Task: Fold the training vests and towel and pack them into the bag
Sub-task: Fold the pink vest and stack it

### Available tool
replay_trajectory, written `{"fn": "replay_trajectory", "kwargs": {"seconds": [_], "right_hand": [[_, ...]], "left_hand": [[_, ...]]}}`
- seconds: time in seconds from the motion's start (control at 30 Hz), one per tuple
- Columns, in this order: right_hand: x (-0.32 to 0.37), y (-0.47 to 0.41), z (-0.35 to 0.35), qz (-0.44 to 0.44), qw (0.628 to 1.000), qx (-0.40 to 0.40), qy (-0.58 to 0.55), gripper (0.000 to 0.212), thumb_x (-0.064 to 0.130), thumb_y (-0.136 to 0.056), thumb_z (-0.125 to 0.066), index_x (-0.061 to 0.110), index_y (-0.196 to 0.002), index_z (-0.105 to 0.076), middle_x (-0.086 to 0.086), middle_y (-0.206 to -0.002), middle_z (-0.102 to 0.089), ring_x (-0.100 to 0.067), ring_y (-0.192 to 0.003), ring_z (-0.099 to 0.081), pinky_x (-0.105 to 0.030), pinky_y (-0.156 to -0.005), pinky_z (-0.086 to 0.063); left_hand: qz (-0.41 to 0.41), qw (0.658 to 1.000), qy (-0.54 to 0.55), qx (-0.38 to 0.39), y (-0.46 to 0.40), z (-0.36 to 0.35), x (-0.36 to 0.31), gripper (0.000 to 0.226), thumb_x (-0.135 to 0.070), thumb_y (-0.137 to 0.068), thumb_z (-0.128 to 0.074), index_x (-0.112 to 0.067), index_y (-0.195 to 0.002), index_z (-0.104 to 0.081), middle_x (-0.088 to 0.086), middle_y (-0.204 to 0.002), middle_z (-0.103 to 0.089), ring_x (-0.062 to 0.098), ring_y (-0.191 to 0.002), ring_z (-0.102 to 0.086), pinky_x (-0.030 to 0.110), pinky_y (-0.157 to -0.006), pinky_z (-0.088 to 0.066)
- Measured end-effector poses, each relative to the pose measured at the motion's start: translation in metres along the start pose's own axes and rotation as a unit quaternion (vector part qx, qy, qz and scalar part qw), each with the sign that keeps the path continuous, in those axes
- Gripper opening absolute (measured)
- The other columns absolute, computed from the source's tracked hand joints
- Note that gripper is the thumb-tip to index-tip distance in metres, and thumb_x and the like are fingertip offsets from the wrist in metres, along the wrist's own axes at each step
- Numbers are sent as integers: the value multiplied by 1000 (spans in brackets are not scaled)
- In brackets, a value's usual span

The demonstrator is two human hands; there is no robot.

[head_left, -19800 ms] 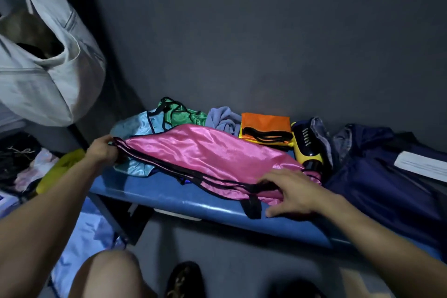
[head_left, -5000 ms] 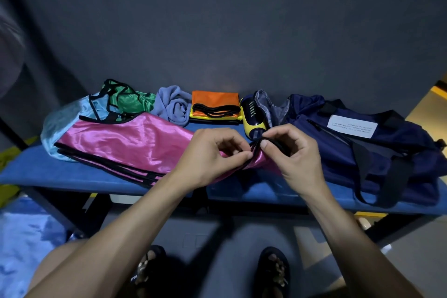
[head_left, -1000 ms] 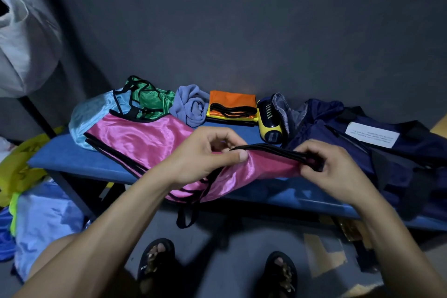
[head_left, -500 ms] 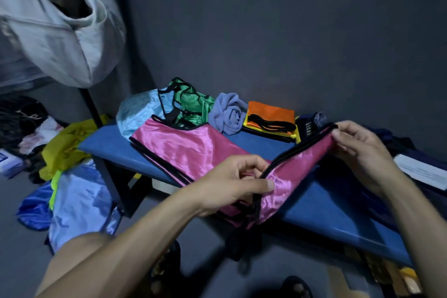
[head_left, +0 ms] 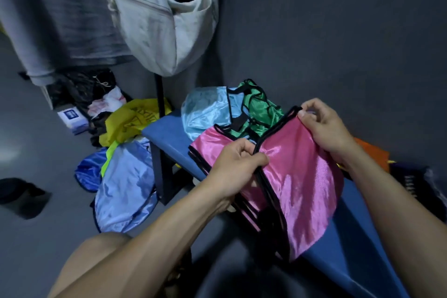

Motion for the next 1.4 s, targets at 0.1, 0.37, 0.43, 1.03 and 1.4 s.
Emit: {"fn": "replay_trajectory", "kwargs": {"seconds": [0.1, 0.37, 0.43, 1.03, 1.4], "right_hand": [[11, -31, -32, 29, 999, 24, -2, 8, 18, -104, -59, 11, -101, -56, -5, -72, -47, -17, -65, -37, -29, -57, -35], [5, -86, -116, 50, 996, 18, 70, 9, 16, -99, -62, 16, -92, -57, 0, -75, -54, -12, -66, -45, -33, -67, -40], [4, -88, -129, 39, 993, 9, 107, 6, 18, -97, -63, 15, -94, -58, -1, -74, -57, -16, -64, -48, -36, -67, -42], [70, 55, -216, 132, 865, 232, 424, 57, 64, -94, -53, 16, -126, -51, -5, -121, -55, -30, -107, -55, -46, -84, -52], [33, 109, -228, 124, 871, 106, 463, 73, 23, -80, -70, 10, -147, -45, -11, -141, -53, -34, -134, -50, -54, -111, -42]], "left_hand": [[3, 998, -3, -55, -16, 39, 1, 35, -3, -89, -72, -19, -73, -45, -8, -49, -38, 12, -45, -36, 29, -52, -44], [69, 982, -78, -156, -61, 120, 17, 24, -6, -88, -77, -11, -85, -54, 6, -65, -61, 15, -48, -64, 42, -59, -63], [90, 976, -121, -155, -69, 131, 22, 24, -10, -87, -79, -11, -88, -55, 5, -62, -61, 21, -48, -64, 50, -67, -64], [53, 863, -472, -171, -72, 160, 17, 27, -34, -78, -80, -21, -82, -57, -1, -84, -65, 24, -87, -61, 33, -70, -49], [114, 870, -466, -113, -75, 153, 11, 37, -38, -76, -81, -17, -65, -53, 2, -69, -58, 22, -71, -54, 30, -58, -41]]}}
Point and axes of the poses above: each hand's wrist, its own y-axis away from the middle knuckle, its own z-axis out of the back of the hand, x = y × z, the point moved 5 cm from there along -y, towards the middle knuckle
